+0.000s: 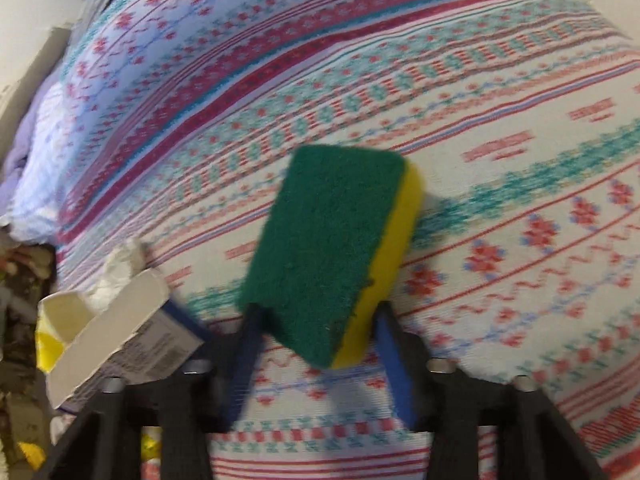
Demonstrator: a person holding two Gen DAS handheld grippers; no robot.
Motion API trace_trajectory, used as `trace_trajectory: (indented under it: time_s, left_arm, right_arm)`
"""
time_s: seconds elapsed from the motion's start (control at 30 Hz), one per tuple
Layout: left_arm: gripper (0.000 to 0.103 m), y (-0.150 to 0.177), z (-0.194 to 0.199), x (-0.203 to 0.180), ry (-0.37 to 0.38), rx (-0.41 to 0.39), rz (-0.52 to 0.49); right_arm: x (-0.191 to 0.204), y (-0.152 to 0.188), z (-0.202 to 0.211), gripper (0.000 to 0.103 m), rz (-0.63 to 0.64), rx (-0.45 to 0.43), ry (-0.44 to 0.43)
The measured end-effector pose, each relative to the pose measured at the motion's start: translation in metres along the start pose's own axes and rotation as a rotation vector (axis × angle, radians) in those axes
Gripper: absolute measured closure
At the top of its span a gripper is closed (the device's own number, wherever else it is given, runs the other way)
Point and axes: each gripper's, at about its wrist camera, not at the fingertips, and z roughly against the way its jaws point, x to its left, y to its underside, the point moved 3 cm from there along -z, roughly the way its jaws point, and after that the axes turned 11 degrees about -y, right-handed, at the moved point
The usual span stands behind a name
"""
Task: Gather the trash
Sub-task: 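Carry yellow wrapper and sponge over the bin and release both into it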
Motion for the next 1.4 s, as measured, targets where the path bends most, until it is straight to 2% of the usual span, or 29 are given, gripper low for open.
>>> trace_trajectory:
  time_s: [0.07,0.17,0.4,0.7,1.07,1.4]
  left_arm:
    - [0.082,0.0,0.002,0.001,0.004,-0.004,0.004]
    - [0.084,0.001,0.006,0.001,0.008,-0.013,0.004]
    - [0.086,0.004,0.017,0.004,0.018,-0.04,0.008]
    - [0.087,0.011,0.031,0.009,0.036,-0.062,0.026]
    - [0.088,0.014,0.052,0.025,0.049,-0.102,0.073]
    - [0.088,0.015,0.063,0.05,0.026,-0.129,0.129]
  right_arm:
    - [0.006,0.002,0.002,0.067,0.036,0.0,0.008]
    - [0.013,0.008,0.007,0.071,0.052,0.002,0.013]
    - [0.027,0.029,0.05,0.071,0.12,-0.016,0.013]
    - [0.025,0.062,0.094,0.071,0.147,-0.031,0.003]
    - [0.043,0.096,0.113,0.071,0.198,-0.02,-0.023]
    - [0.072,0.116,0.109,0.071,0.233,0.017,-0.082]
